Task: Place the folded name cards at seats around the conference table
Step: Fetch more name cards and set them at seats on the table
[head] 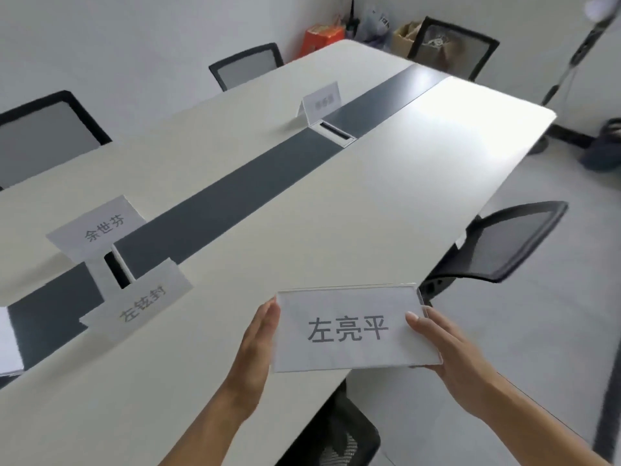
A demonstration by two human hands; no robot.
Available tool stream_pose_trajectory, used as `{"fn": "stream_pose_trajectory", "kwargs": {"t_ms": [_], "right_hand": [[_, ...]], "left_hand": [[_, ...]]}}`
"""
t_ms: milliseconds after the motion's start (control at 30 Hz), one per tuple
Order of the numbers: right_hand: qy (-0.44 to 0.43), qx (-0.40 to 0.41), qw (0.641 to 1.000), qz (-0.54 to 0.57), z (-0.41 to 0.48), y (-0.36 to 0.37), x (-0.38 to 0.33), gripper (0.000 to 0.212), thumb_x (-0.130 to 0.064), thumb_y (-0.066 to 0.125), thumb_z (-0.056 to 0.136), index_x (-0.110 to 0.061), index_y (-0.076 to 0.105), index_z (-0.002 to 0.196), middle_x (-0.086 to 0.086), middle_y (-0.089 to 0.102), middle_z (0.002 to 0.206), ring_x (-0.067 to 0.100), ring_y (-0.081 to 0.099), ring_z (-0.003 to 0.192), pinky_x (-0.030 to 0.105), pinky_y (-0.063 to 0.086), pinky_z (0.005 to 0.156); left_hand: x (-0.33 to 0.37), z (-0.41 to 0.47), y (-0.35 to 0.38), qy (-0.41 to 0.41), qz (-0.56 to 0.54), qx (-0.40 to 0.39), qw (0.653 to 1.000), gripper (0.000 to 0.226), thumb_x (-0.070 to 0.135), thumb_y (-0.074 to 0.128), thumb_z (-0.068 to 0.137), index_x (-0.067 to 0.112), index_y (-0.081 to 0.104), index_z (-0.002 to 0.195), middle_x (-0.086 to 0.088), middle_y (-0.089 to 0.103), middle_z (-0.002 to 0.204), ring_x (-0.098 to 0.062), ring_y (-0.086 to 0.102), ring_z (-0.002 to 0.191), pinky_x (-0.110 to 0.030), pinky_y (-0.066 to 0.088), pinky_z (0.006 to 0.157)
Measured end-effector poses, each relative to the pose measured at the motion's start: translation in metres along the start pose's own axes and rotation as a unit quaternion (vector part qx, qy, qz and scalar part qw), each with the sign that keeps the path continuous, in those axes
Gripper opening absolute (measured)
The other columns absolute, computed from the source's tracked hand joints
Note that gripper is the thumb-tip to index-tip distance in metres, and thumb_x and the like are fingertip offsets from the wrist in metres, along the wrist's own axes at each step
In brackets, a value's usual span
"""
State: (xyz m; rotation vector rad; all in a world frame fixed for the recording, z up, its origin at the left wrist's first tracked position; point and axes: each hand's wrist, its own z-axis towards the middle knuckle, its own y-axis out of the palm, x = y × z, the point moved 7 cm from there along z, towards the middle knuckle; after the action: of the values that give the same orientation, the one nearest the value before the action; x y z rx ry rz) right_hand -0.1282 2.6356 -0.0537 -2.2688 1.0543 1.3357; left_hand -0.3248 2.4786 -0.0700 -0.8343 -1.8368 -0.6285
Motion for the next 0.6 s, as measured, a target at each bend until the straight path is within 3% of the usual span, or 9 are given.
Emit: {"fn": "stream_pose_trajectory", "kwargs": {"t_ms": [167,267,367,467,600], "right_hand": [[-0.02,0.048,0.998,0.031,-0.053,-0.115,0.007,0.035,-0.034,0.067,0.078,-0.015,0.067,0.108,0.002,0.076,0.098,0.011,0.071,0.079,0.026,0.05,0.067],[-0.031,0.099,0.993,0.05,-0.079,-0.189,0.016,0.025,-0.029,0.057,0.088,-0.018,0.066,0.108,0.003,0.076,0.101,0.015,0.071,0.084,0.031,0.05,0.075],[-0.037,0.138,0.987,0.068,-0.101,-0.256,0.024,0.024,-0.032,0.055,0.088,-0.021,0.068,0.105,0.005,0.074,0.105,0.016,0.069,0.088,0.035,0.048,0.084],[-0.045,0.163,0.98,0.102,-0.114,-0.309,0.027,0.03,-0.04,0.063,0.081,-0.022,0.07,0.103,0.005,0.074,0.106,0.018,0.066,0.091,0.037,0.045,0.086],[-0.047,0.205,0.968,0.134,-0.109,-0.367,0.032,0.03,-0.042,0.06,0.085,-0.028,0.069,0.109,0.0,0.073,0.108,0.018,0.064,0.094,0.037,0.049,0.084]], "left_hand": [[0.003,-0.029,0.125,0.003,-0.008,-0.064,0.998,0.049,0.054,0.047,0.082,0.032,0.057,0.124,0.005,0.068,0.12,-0.017,0.063,0.112,-0.045,0.055,0.086],[-0.003,-0.034,0.2,0.003,0.005,-0.085,0.996,0.042,0.043,0.052,0.082,0.029,0.06,0.12,-0.002,0.07,0.115,-0.022,0.065,0.107,-0.048,0.055,0.085],[-0.006,-0.035,0.271,0.0,0.01,-0.104,0.994,0.043,0.038,0.054,0.081,0.022,0.061,0.121,-0.007,0.07,0.115,-0.025,0.065,0.107,-0.047,0.051,0.091],[-0.01,-0.031,0.328,-0.021,0.021,-0.135,0.99,0.058,0.049,0.06,0.07,0.018,0.062,0.12,-0.007,0.071,0.113,-0.027,0.065,0.107,-0.042,0.052,0.085],[-0.017,-0.006,0.382,-0.062,0.054,-0.157,0.984,0.063,0.054,0.062,0.065,0.016,0.063,0.115,-0.008,0.072,0.11,-0.031,0.064,0.105,-0.049,0.052,0.085]]}}
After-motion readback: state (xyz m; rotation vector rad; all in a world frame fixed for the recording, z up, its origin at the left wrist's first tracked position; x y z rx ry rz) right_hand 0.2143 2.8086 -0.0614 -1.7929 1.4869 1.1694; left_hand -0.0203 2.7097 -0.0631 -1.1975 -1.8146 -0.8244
